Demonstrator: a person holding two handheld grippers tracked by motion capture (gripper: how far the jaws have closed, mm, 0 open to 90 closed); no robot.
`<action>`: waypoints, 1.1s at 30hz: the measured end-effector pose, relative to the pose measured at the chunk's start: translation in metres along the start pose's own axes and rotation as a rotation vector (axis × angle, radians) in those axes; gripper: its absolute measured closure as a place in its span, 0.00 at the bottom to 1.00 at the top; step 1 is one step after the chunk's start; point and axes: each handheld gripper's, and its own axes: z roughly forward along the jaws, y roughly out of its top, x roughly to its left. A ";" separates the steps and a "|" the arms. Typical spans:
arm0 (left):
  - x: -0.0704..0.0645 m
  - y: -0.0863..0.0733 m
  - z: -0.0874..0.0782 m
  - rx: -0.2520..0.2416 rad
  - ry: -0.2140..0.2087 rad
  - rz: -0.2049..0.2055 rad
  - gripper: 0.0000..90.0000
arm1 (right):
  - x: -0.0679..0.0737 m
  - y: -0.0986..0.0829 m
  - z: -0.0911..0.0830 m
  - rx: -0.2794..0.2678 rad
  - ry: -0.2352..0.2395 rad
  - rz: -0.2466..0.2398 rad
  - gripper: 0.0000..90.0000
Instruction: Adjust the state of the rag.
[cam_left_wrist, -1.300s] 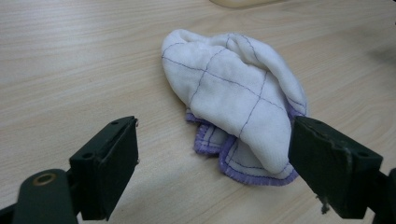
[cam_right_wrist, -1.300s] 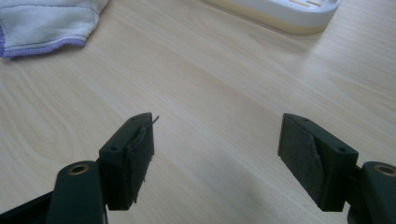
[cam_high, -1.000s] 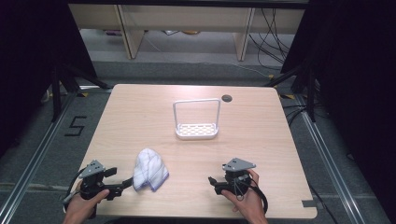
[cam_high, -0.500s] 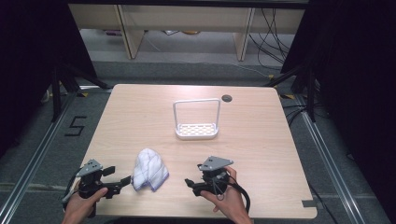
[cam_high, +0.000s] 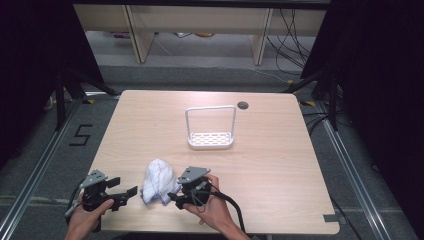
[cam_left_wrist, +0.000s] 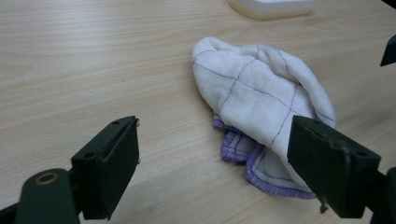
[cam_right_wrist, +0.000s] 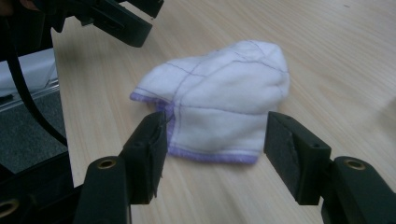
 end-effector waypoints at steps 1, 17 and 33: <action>0.000 0.000 0.000 0.001 0.000 0.000 0.18 | 0.002 0.002 0.004 -0.003 -0.004 -0.016 0.45; 0.000 -0.001 0.003 0.014 -0.012 -0.001 0.19 | 0.014 0.020 0.048 0.023 -0.078 -0.053 0.34; -0.002 -0.002 0.003 0.018 -0.033 0.002 0.20 | -0.011 0.013 0.035 0.035 -0.072 -0.049 0.93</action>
